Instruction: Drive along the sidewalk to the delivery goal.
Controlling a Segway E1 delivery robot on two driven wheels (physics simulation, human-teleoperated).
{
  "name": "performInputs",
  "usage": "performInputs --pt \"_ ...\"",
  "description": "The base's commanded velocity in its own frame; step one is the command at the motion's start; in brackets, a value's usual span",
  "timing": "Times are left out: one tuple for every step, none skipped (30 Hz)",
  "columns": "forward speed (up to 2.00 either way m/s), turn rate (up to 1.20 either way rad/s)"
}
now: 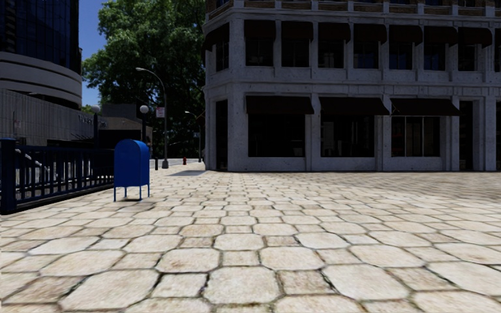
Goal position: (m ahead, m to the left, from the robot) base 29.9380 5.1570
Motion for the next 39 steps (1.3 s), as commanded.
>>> performInputs --pt "2.0 0.0" --pt "2.0 0.0" --pt "2.0 0.0" --pt "2.0 0.0" --pt "2.0 0.0" --pt "2.0 0.0" --pt "2.0 0.0" --pt "2.0 0.0" --pt "2.0 0.0" --pt "2.0 0.0" --pt "2.0 0.0" --pt "2.0 0.0" --pt "2.0 0.0" --pt "2.0 0.0" --pt "2.0 0.0" --pt "2.0 0.0" --pt "2.0 0.0" --pt "2.0 0.0" --pt "2.0 0.0" --pt "2.0 0.0" --pt "2.0 0.0" --pt "2.0 0.0" --pt "2.0 0.0" --pt "2.0 0.0" --pt "2.0 0.0" --pt "2.0 0.0" --pt "2.0 0.0" --pt "2.0 0.0" --pt "2.0 0.0" --pt "2.0 0.0" --pt "2.0 0.0" --pt "2.0 0.0" --pt "2.0 0.0" --pt "2.0 0.0" --pt "2.0 0.0" --pt "2.0 0.0" --pt "2.0 0.0" --pt "2.0 0.0" --pt "2.0 0.0"
